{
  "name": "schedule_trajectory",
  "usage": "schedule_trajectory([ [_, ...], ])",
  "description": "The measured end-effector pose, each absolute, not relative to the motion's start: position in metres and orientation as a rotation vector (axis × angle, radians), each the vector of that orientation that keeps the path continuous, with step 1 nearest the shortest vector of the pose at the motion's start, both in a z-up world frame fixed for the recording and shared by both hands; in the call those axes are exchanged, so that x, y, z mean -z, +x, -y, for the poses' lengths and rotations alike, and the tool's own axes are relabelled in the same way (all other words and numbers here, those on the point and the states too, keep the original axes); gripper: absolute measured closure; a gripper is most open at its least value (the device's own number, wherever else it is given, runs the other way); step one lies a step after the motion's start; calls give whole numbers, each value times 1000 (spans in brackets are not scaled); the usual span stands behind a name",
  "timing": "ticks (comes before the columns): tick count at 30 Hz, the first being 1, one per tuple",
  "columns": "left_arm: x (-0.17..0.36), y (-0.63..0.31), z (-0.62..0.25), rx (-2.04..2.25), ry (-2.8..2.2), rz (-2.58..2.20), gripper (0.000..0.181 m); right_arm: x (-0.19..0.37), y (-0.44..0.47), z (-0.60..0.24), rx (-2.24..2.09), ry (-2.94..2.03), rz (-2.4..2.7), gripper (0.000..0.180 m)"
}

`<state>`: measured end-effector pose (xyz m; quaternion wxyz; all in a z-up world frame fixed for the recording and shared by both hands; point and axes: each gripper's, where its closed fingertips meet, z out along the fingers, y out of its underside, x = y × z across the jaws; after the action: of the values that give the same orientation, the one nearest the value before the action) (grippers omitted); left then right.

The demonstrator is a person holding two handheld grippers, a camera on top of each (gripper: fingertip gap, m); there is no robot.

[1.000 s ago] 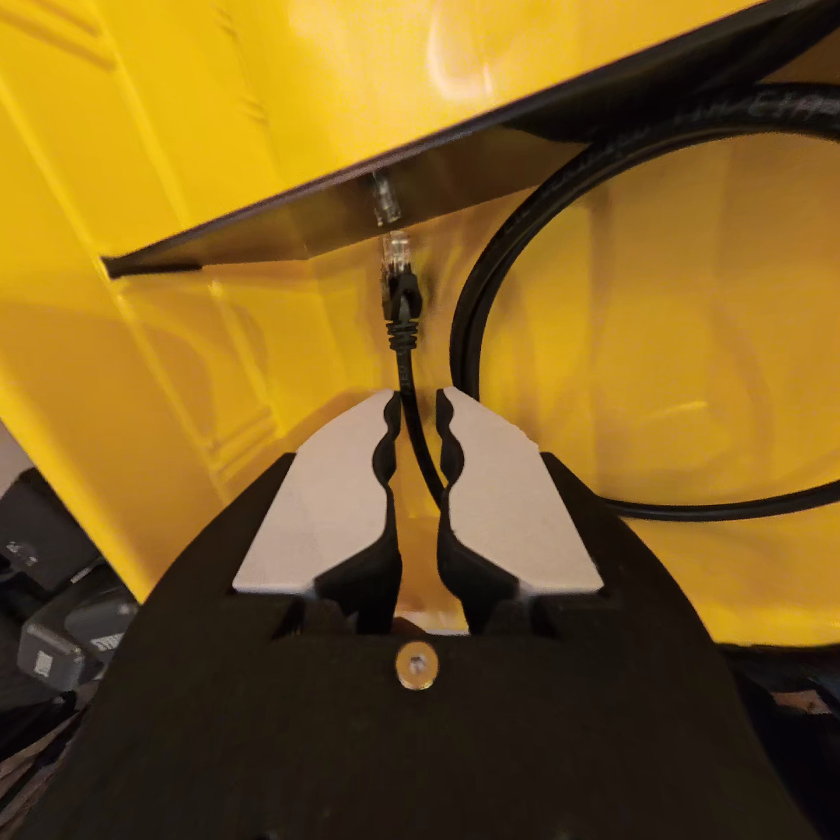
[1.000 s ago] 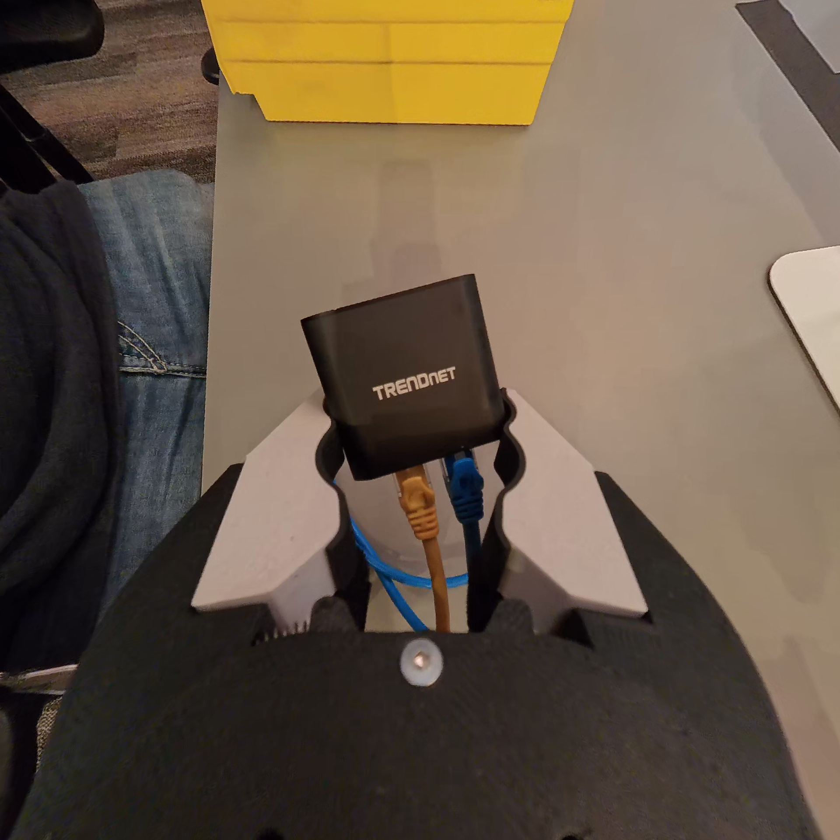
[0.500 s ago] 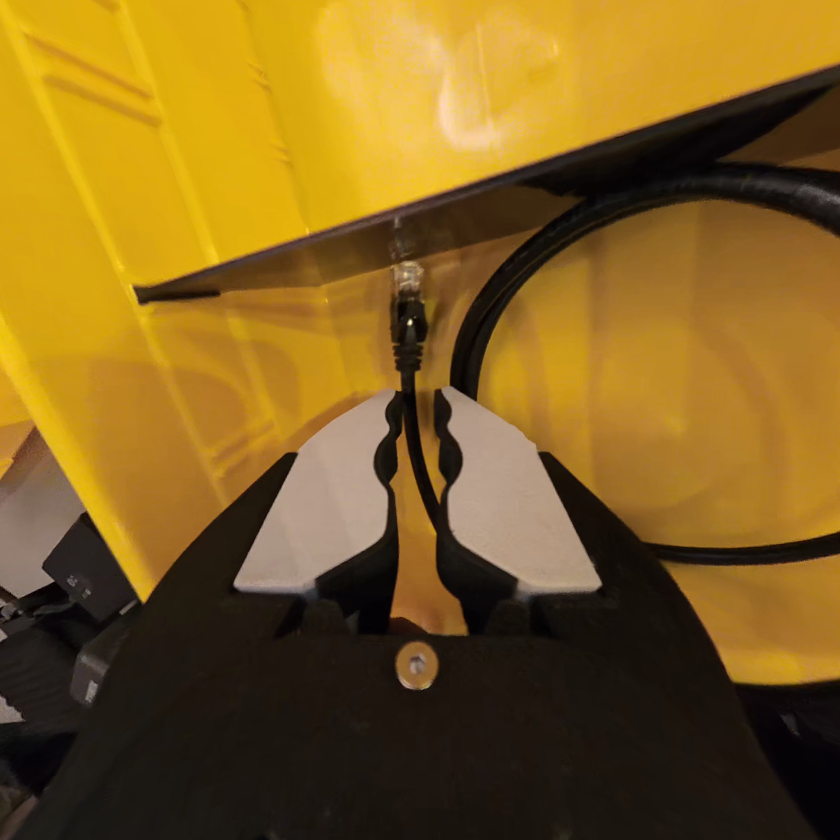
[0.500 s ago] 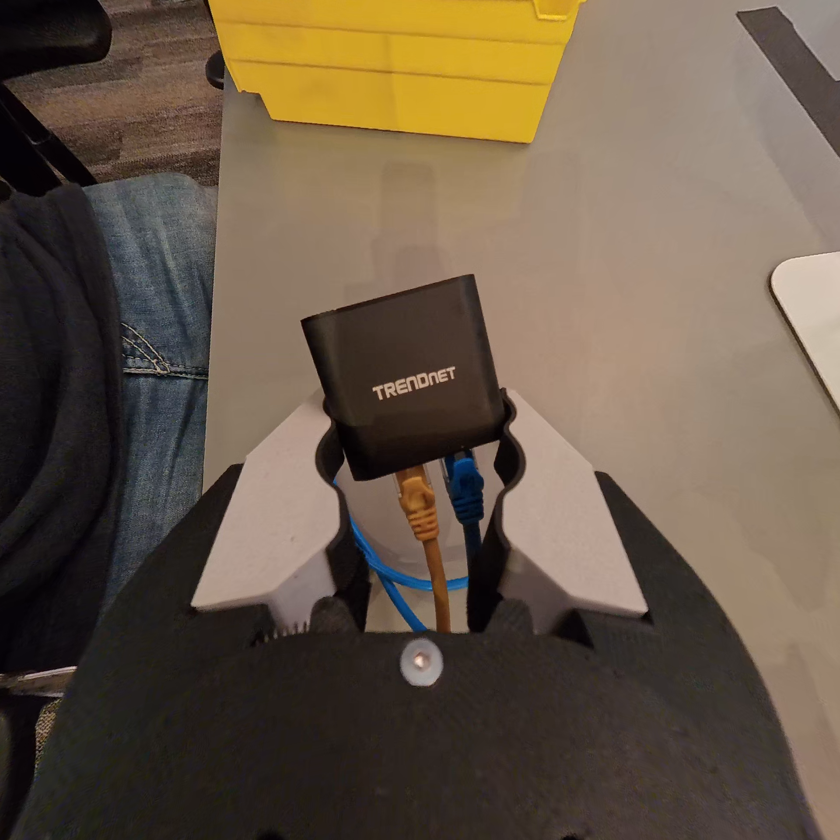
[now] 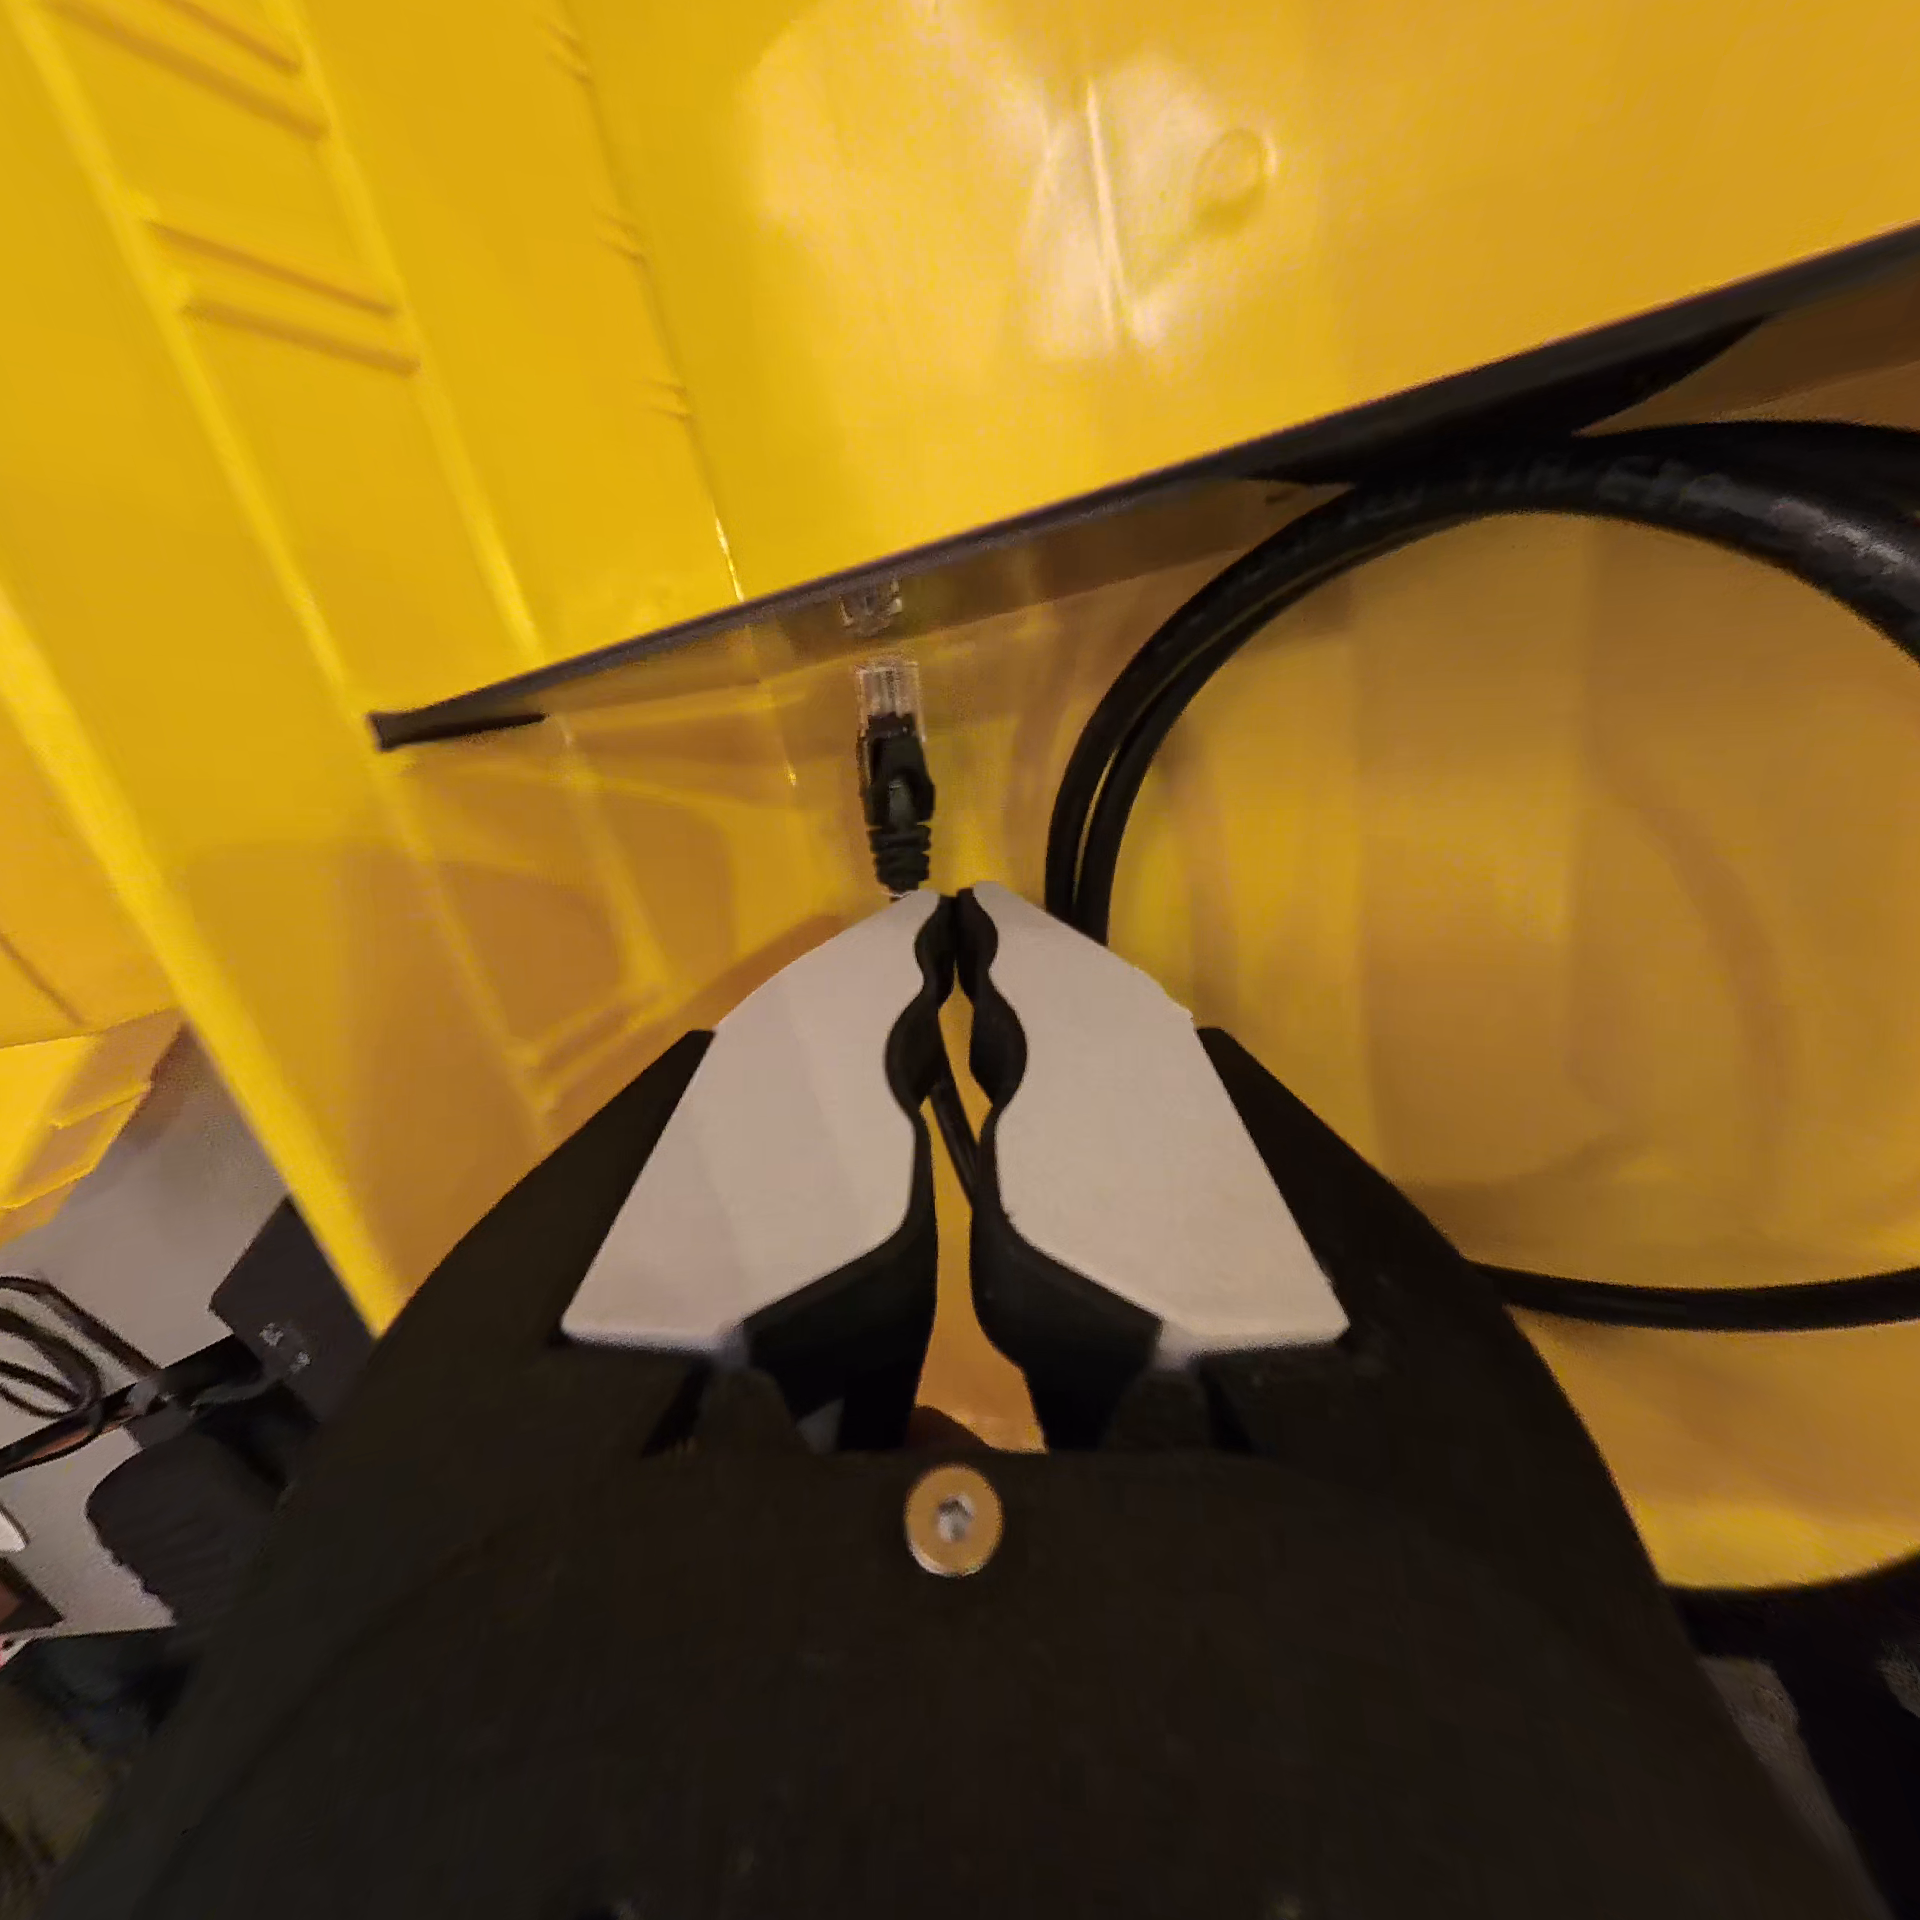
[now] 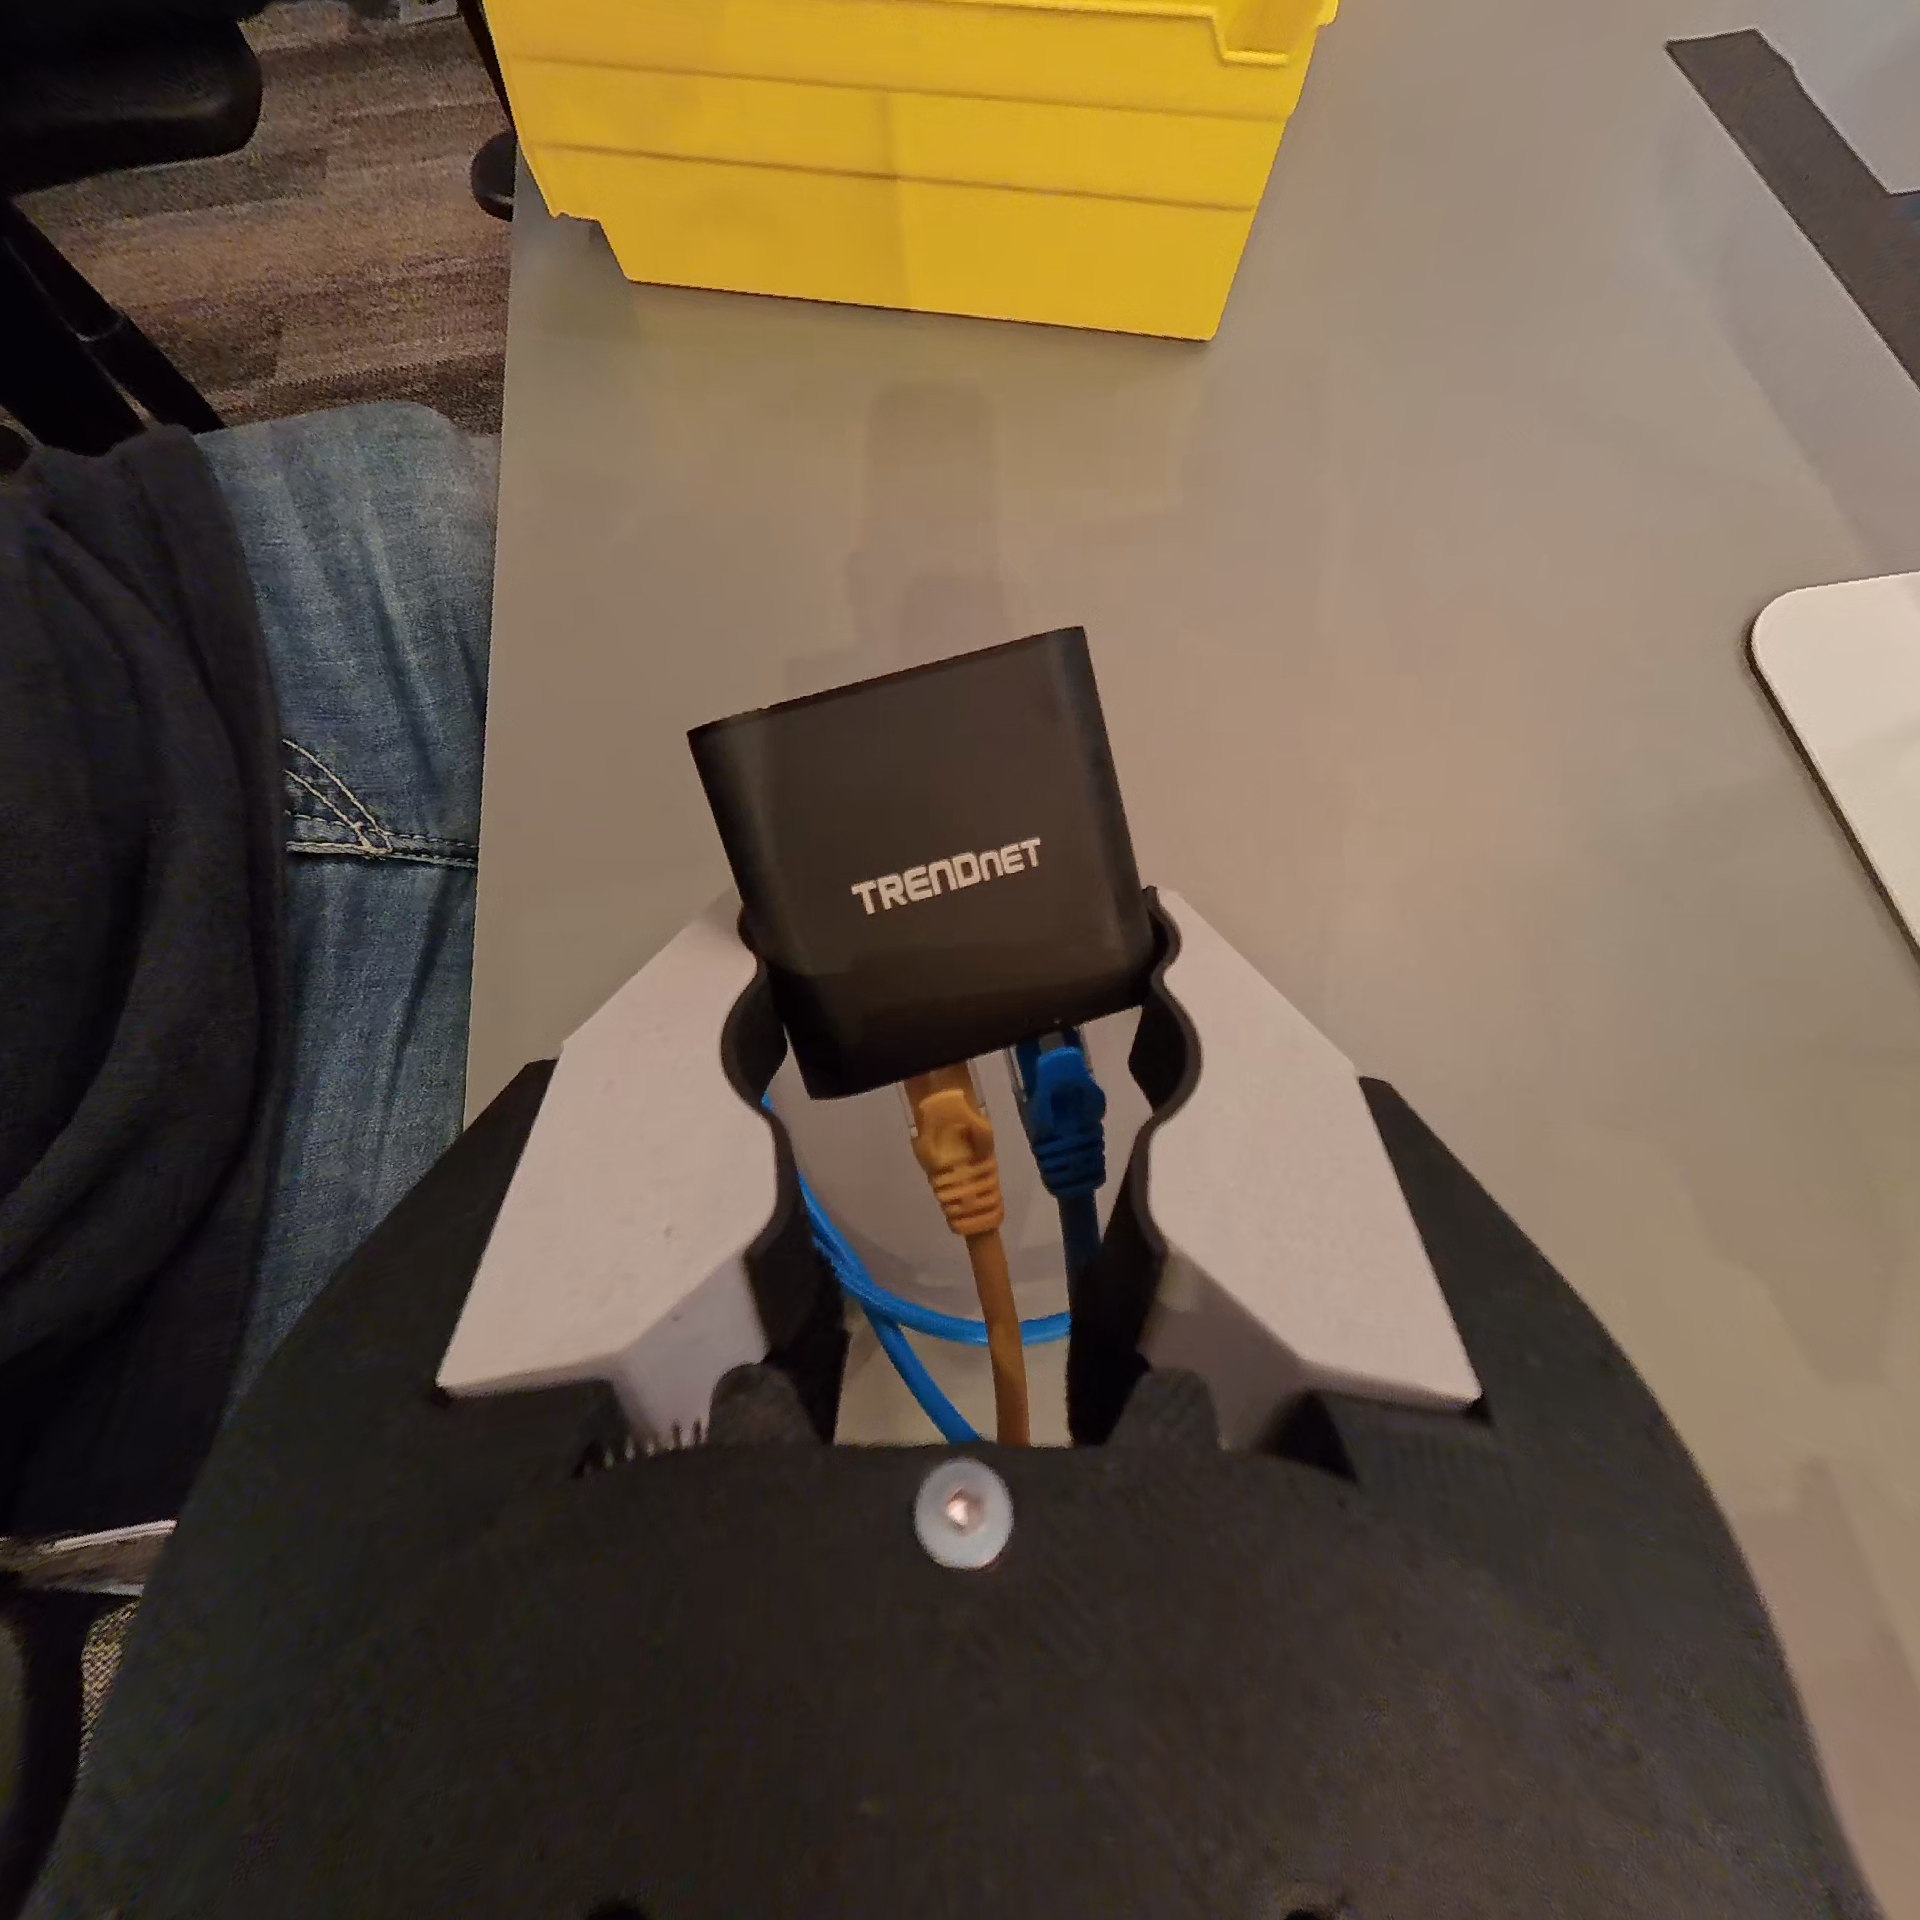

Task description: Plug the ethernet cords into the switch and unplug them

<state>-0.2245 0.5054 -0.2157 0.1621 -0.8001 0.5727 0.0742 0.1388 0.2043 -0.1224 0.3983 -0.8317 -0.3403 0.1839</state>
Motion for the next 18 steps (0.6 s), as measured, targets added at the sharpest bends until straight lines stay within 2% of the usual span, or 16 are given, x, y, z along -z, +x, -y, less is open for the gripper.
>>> schedule_trajectory([
  [6,207,-227,-514,-285,-2262,-1586,181,123,138,-204,-471,-2105,862,113],
  [7,208,-228,-518,-328,-2253,-1582,163,123,137,-204,-471,-2105,863,113],
  [11,224,-229,-519,-398,-2272,-1636,157,123,137,-204,-471,-2104,863,114],
  [14,227,-226,-520,-348,-2310,-1634,168,123,138,-204,-474,-2104,859,114],
  [18,229,-226,-520,-252,-2415,-1601,170,123,137,-205,-478,-2102,863,113],
])
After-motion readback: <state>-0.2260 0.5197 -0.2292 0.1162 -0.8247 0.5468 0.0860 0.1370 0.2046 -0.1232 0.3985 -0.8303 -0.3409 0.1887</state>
